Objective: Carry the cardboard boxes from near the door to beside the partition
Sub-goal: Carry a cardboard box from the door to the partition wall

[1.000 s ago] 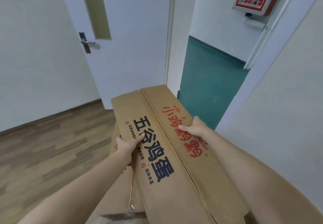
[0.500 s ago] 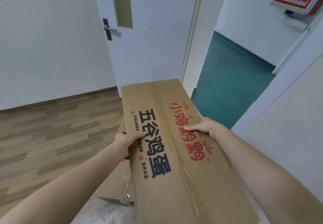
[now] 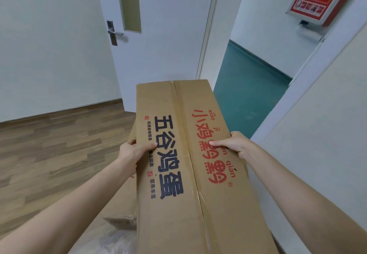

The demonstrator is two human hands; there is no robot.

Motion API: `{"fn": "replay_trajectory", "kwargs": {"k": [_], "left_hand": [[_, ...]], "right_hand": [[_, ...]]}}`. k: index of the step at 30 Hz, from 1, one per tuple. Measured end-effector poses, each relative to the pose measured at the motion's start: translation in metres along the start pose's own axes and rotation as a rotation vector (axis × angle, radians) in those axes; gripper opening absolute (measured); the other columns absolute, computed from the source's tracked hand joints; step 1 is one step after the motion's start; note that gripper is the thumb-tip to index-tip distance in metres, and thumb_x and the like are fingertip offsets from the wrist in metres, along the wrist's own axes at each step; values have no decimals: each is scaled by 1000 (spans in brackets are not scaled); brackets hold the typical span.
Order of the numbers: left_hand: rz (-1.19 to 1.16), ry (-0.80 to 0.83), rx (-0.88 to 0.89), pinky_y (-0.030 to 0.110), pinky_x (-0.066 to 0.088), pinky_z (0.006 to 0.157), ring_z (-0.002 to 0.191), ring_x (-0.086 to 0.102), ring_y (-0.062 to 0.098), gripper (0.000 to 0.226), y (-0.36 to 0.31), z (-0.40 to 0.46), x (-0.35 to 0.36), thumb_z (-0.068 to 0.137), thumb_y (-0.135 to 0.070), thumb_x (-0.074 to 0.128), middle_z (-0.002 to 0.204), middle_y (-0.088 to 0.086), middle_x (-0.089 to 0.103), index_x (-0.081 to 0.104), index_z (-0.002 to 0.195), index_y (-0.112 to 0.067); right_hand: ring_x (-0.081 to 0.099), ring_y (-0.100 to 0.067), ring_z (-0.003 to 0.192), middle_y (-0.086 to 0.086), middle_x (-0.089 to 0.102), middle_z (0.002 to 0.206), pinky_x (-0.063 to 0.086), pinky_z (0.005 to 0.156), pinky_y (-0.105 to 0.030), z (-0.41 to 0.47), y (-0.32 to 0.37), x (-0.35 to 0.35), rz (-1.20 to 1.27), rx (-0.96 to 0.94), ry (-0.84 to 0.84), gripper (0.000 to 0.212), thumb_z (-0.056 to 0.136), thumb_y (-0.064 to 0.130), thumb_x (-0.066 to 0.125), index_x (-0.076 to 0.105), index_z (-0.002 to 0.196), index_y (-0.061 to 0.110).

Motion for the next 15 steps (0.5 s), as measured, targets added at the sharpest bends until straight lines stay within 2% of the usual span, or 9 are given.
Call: {"fn": "replay_trajectory", "kwargs": {"k": [2,4,6,9,12,14,15], "left_hand": [[13,42,42,42,50,77,89,62,22,86,-9,-17,1,76,-21,86,119,11,63,40,148,-15],[43,89,102,35,47,64,77,60,17,84,-18,-35,1,78,-19,84,110,7,60,39,149,-14],[78,158,160,34,46,60,76,60,16,85,-25,-59,0,78,-20,84,106,6,60,39,149,-15],[143,262,262,35,47,66,80,61,17,82,-30,-94,-3,77,-23,85,120,8,65,42,147,-15],[166,383,331,39,50,77,90,63,19,86,-23,-130,-8,73,-25,88,123,7,64,43,146,-17],[216,474,369,44,52,86,99,64,23,89,-10,-157,-10,71,-24,89,127,7,64,42,146,-18],[230,528,378,44,53,85,97,65,23,89,-2,-171,-9,71,-23,89,126,8,64,41,147,-18]], "right_hand": [[73,-30,97,-12,76,107,59,86,-49,-26,-7,-6,45,-21,-57,50,69,22,94,65,109,13],[74,-31,100,-13,76,109,58,92,-53,-58,-19,-11,97,-30,-115,65,64,23,97,64,119,10],[73,-32,103,-14,75,112,56,96,-55,-99,-30,-14,165,-47,-186,66,65,20,97,64,121,10],[71,-32,108,-16,74,115,56,96,-52,-171,-48,-9,283,-85,-289,53,73,12,91,65,120,10],[72,-31,105,-14,75,114,58,91,-49,-242,-82,2,379,-88,-417,58,71,12,92,65,123,9],[73,-30,103,-13,76,112,57,95,-51,-294,-111,14,440,-87,-510,61,70,13,93,66,124,8],[73,-29,103,-12,76,112,57,96,-51,-318,-127,21,470,-80,-552,63,69,13,94,65,125,8]]}}
Point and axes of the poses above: each hand's wrist, its own z-axis towards the middle knuckle, its own x-axis out of the palm, y = z × x, the point moved 8 cm from there along z, towards the middle knuckle
